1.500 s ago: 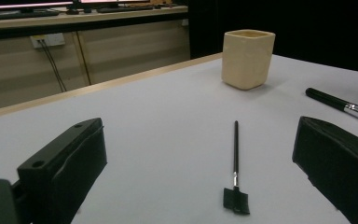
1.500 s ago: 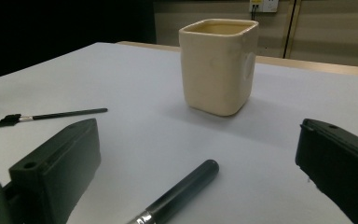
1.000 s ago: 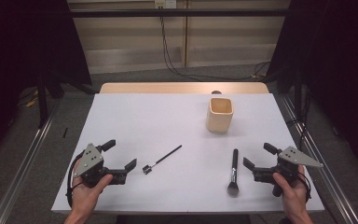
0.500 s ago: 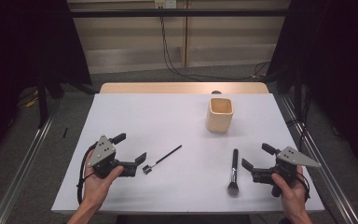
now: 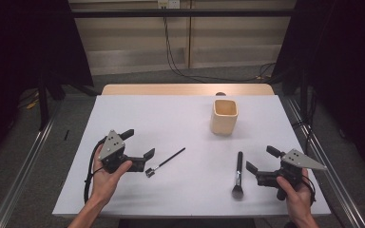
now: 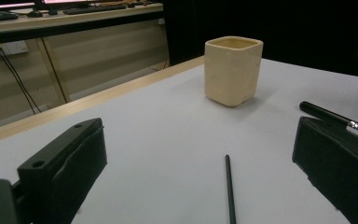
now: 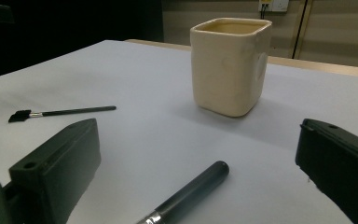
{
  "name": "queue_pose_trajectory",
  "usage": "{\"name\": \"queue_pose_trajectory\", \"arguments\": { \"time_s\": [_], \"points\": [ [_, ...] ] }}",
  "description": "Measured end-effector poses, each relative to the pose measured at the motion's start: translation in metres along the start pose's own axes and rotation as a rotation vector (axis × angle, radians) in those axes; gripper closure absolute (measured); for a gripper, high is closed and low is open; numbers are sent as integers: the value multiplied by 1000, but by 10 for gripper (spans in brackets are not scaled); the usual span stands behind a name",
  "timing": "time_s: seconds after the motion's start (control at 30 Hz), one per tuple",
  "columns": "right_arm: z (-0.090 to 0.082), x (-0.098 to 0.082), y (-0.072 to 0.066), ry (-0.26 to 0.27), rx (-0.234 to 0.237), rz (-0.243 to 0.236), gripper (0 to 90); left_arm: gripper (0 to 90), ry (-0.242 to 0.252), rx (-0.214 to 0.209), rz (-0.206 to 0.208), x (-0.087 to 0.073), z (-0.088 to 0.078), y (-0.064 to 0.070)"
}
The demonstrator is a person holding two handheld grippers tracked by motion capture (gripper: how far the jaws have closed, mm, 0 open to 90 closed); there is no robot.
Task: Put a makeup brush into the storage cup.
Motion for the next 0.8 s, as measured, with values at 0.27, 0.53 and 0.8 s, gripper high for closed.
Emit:
{"name": "queue_pose_trajectory", "arguments": {
  "time_s": [0.27, 0.53, 0.8],
  "points": [
    [0, 0, 0, 0, 2, 2, 0, 27, -6, 0, 2, 8, 12, -4],
    [0, -1, 1, -3, 4, -2, 0, 26, -5, -11, 9, 18, 25, -2],
    [0, -1, 1, -5, 3, -4, 0, 27, -10, -19, 21, 27, 38, -1]
  ]
}}
Point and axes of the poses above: each handheld gripper's, and its own axes: z roughly forward along the jaws, x roughly out of its top, y roughly to its right, the point moved 8 cm from there along z, roughly forward along the jaws, and after that the axes turned 10 degrees about -y, right-handed, at the moved point
